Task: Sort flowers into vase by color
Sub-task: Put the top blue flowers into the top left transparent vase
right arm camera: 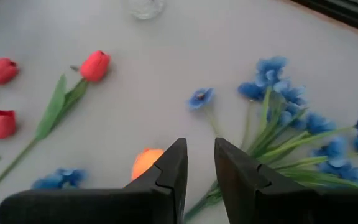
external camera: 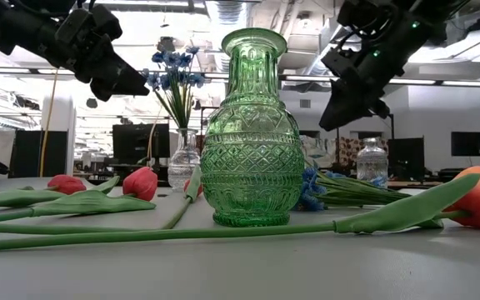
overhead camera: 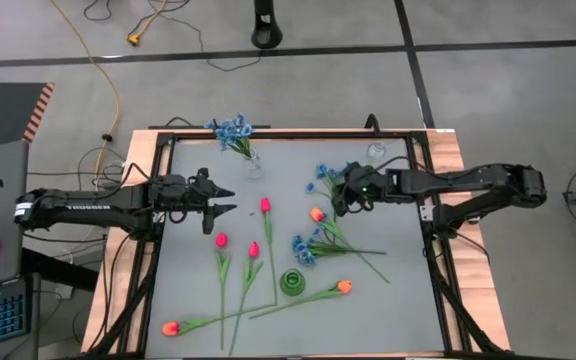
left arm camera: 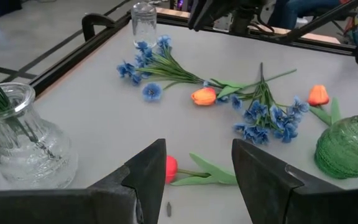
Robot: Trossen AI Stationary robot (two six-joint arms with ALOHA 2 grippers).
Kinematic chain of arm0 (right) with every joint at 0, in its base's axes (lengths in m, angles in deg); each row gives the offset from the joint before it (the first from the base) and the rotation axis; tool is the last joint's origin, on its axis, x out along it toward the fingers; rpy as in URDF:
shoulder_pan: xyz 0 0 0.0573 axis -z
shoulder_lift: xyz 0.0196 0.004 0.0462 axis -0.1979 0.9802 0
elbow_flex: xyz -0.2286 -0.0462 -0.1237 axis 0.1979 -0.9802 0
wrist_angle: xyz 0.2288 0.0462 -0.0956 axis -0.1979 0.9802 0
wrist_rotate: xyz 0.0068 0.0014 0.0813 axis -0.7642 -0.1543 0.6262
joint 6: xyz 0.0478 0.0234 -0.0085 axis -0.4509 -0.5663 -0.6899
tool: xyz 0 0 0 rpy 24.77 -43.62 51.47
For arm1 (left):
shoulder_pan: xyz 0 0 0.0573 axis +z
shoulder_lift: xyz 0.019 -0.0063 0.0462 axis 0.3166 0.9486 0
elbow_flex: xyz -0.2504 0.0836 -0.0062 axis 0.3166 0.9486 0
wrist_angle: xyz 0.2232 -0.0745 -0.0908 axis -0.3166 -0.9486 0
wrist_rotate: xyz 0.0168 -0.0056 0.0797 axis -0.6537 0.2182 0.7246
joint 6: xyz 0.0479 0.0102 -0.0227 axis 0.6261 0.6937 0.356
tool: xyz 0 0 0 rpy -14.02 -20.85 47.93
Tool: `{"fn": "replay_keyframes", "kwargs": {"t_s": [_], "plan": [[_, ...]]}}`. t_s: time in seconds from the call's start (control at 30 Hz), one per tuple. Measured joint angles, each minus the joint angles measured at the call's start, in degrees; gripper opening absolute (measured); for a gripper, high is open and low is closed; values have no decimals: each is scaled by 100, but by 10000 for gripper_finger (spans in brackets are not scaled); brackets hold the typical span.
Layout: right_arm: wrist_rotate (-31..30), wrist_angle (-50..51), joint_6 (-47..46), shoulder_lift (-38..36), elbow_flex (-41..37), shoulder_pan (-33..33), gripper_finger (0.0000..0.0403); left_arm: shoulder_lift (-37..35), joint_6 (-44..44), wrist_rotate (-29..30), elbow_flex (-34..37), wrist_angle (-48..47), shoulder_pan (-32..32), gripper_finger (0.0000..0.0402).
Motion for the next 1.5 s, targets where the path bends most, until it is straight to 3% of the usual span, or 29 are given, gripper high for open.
{"fn": "replay_keyframes", "kwargs": {"t_s": [0.57, 1.0, 1.5], "plan": [[-39, -191, -2, -4, 0, 223, 111, 0, 0, 26, 0, -7, 0, 171], [-35, -114, -382, -7, 0, 560, 246, 0, -87, 26, 0, -9, 0, 171], [-31, 912, -1847, 174, -2, 496, 249, 1, -87, 24, 0, -9, 0, 171]]}}
